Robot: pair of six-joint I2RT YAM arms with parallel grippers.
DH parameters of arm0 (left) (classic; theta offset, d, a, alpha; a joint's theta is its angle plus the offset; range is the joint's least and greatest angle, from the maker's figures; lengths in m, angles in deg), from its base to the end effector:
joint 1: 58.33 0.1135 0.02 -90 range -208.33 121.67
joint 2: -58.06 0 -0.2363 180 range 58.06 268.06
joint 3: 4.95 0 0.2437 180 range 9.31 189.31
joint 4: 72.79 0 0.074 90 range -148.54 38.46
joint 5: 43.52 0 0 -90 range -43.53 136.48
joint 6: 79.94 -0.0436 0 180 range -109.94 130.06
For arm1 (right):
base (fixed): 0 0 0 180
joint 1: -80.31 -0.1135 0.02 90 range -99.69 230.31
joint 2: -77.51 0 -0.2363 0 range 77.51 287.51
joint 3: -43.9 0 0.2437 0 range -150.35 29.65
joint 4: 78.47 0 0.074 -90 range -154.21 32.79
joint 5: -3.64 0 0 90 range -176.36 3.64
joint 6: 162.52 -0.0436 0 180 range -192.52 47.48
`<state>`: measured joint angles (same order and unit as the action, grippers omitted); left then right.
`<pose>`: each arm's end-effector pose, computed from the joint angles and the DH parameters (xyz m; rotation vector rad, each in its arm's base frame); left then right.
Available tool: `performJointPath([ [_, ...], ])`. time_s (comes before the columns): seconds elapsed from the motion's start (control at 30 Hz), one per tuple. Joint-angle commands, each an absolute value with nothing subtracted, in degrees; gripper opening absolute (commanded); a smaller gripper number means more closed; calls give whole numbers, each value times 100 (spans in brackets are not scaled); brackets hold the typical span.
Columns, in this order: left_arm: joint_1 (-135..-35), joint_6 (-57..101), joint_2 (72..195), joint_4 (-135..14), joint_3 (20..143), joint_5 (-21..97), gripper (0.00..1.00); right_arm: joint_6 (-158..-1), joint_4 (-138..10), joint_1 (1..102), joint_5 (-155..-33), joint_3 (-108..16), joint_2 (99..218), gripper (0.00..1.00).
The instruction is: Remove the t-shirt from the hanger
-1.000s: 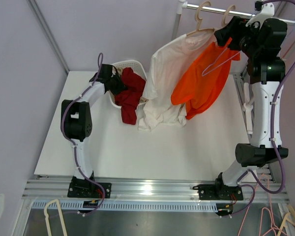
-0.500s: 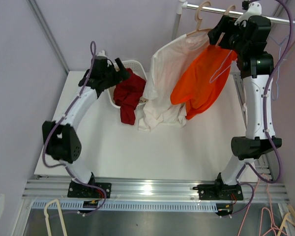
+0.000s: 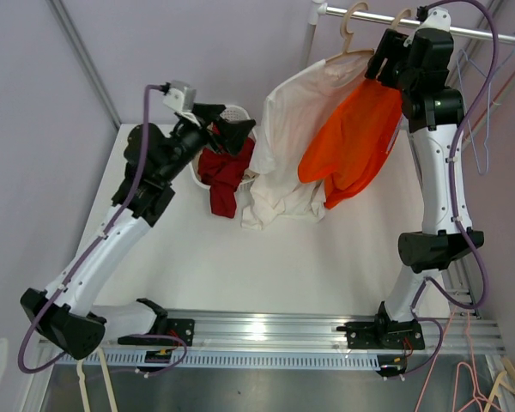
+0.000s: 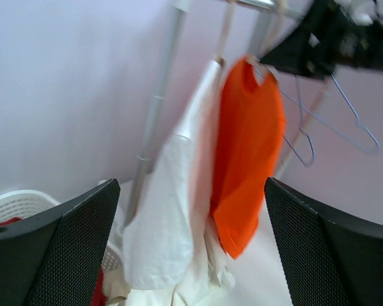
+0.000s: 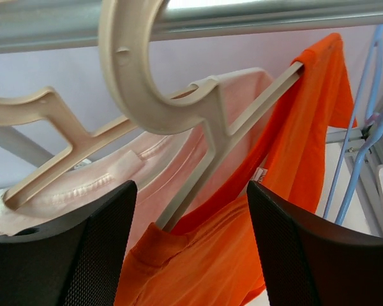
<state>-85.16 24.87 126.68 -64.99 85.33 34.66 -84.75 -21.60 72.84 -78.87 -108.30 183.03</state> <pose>0.2401 -0.1315 0.4514 0.3215 1.3350 -0.7495 0.3634 0.0419 0.4977 0.1680 1.7410 0.1372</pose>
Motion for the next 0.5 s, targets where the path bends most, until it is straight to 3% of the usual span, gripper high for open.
performJointPath([
  [0.0, -8934, 1535, 12924, -7188, 8235, 2593, 99, -8588, -2273, 7205, -7406, -11107, 18377, 73],
  [0.2, -9514, 937, 13171, -7251, 8339, 2661, 100, -8605, -2352, 7196, -7169, -11151, 18517, 69],
  [0.47, -9586, 725, 13206, -7155, 8445, 2775, 99, -8544, -2308, 7205, -6896, -11326, 18720, 69],
])
